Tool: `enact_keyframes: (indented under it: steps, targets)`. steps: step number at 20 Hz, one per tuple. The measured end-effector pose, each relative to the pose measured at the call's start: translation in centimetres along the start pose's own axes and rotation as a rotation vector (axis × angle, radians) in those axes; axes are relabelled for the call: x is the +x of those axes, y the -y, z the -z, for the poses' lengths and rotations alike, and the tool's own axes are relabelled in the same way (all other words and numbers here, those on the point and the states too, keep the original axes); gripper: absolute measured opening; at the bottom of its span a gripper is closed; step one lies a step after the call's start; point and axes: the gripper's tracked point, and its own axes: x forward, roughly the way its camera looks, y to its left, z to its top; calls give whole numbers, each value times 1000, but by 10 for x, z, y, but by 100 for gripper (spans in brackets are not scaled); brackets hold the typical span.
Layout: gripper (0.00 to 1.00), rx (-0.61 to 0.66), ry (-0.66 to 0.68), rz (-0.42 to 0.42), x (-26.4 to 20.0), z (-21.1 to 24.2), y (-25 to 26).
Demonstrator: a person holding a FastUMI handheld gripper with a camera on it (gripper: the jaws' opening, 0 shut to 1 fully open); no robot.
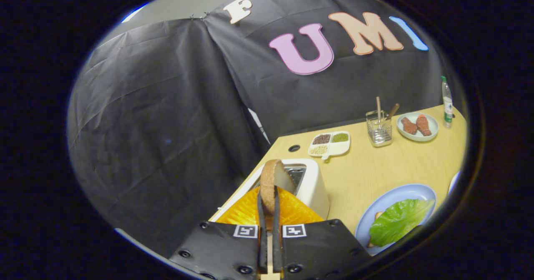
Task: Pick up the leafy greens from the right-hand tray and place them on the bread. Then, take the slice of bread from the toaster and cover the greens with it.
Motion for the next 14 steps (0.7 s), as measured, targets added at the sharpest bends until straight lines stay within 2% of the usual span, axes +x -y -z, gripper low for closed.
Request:
enact_keyframes:
  steps: [1,7,14]
  targets:
    - [7,-4,11,-1,-2,-2,-1]
    - [8,28,97,-15,-27,-31,-10]
    - [7,132,217,-96,-82,-82,-6]
